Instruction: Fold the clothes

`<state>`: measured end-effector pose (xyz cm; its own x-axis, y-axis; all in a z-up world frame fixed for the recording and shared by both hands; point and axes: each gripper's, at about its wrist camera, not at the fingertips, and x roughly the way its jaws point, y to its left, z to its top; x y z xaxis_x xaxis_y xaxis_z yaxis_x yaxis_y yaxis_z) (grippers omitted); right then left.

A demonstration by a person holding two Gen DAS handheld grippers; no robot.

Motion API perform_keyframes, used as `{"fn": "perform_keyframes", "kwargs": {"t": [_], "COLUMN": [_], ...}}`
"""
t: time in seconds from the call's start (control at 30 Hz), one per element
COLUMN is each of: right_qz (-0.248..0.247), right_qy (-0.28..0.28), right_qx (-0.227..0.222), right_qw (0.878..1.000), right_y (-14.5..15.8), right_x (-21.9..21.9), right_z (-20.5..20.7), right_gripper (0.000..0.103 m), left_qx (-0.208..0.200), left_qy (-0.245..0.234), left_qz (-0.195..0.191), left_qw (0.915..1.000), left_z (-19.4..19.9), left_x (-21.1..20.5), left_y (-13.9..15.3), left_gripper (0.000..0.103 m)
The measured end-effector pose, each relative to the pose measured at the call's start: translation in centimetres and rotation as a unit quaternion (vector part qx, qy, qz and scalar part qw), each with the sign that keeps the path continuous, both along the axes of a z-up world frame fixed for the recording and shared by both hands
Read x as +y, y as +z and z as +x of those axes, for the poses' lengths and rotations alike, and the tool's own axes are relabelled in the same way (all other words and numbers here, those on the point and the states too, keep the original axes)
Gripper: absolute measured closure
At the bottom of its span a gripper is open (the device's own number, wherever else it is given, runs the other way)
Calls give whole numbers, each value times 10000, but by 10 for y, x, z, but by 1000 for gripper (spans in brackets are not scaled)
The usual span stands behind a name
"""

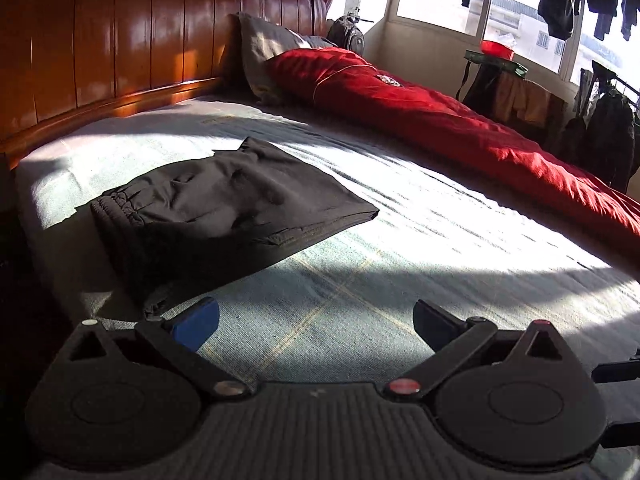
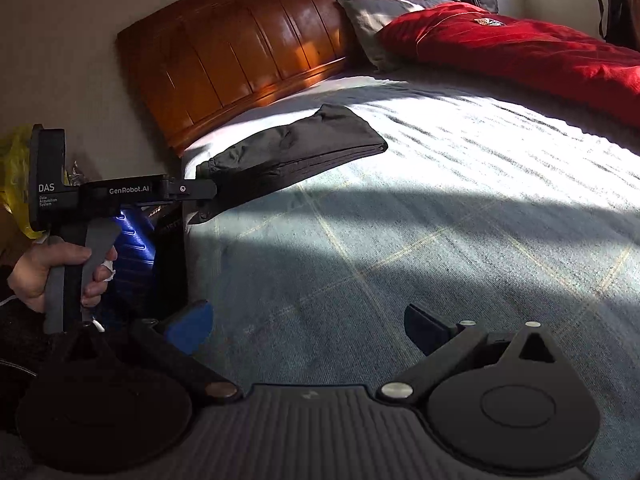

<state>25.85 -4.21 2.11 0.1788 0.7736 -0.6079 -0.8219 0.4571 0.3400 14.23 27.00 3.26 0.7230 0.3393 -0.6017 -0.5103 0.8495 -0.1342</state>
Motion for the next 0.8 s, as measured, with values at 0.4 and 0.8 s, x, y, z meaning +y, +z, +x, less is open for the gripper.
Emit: {"fn": "perform_keyframes", "kwargs": {"t": [0.4,0.8], "right_qz": [-604,-736], "right_qy": [-592,-978], "right_qx": [-287,-145], "right_qw": [9960,9924], "right_y": [-3,-4], "right_x": [29,65], "right_z": [-20,-22], "right_gripper": [0,0], "left_qx": [-28,183], "left_qy": [397,34], "left_qz": [-619,-422], "left_qw": [9973,9989], "left_z": [46,41], "left_x": [124,112], "left_y": [-55,-59], "left_gripper": [1,0]}}
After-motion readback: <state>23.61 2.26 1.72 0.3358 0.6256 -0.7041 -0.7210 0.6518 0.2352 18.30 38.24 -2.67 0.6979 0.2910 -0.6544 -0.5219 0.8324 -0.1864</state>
